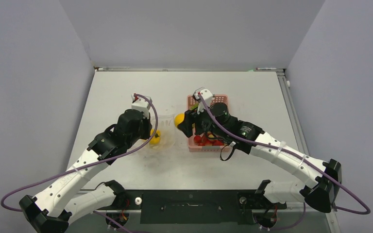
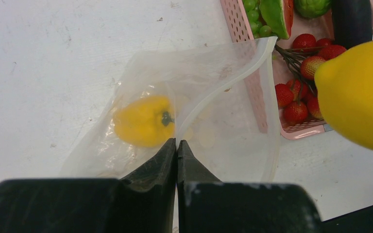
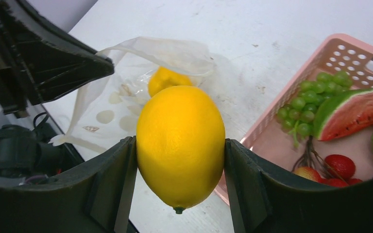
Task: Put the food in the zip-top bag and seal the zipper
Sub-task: Pick up the fake fruit from the bin, then place the fake fruit in the zipper food storage bag, then adjust the zipper food storage bag at the center of the board.
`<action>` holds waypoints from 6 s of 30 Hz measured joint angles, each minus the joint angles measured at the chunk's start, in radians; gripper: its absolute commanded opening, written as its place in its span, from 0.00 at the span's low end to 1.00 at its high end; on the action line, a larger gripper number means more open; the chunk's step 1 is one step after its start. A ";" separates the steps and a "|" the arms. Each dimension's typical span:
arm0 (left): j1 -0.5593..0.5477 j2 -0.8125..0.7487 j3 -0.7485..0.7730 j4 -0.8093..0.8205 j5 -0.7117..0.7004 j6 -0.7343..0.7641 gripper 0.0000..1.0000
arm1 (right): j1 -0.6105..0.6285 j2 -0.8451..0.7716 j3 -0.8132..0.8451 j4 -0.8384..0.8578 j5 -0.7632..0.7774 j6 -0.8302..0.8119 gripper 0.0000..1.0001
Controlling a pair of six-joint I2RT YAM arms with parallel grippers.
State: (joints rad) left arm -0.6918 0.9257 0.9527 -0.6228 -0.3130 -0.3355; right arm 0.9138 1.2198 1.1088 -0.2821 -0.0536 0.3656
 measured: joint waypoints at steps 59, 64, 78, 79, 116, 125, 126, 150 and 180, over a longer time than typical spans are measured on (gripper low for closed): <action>0.000 -0.002 0.000 0.000 0.006 0.004 0.00 | 0.123 0.497 0.055 0.333 -0.251 0.118 0.83; 0.001 -0.002 0.000 0.000 0.006 0.004 0.00 | 0.123 0.495 0.055 0.317 -0.239 0.112 0.84; 0.001 -0.002 0.000 0.000 0.006 0.003 0.00 | 0.123 0.301 0.035 0.175 -0.079 0.072 0.81; 0.001 -0.002 0.000 0.000 0.006 0.003 0.00 | 0.123 0.286 0.035 0.166 -0.063 0.071 0.81; 0.001 -0.002 0.000 0.000 0.006 0.003 0.00 | 0.121 0.366 -0.035 0.126 0.151 0.235 0.10; 0.001 -0.005 0.000 0.000 0.007 0.004 0.00 | 0.121 0.365 0.042 0.116 0.192 0.195 0.05; 0.001 -0.008 0.000 0.000 0.007 0.004 0.00 | 0.121 0.363 0.050 0.111 0.200 0.187 0.05; 0.001 -0.187 -0.047 0.096 0.051 0.018 0.00 | 0.137 0.278 0.225 0.042 0.335 0.034 0.05; 0.006 -0.190 -0.040 0.087 0.010 0.007 0.00 | 0.056 0.363 0.200 0.044 0.248 0.064 0.11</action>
State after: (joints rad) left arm -0.6853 0.7357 0.9131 -0.5354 -0.3035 -0.3283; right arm 0.9699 1.5826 1.3090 -0.2382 0.1944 0.4301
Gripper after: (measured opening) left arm 0.003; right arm 0.115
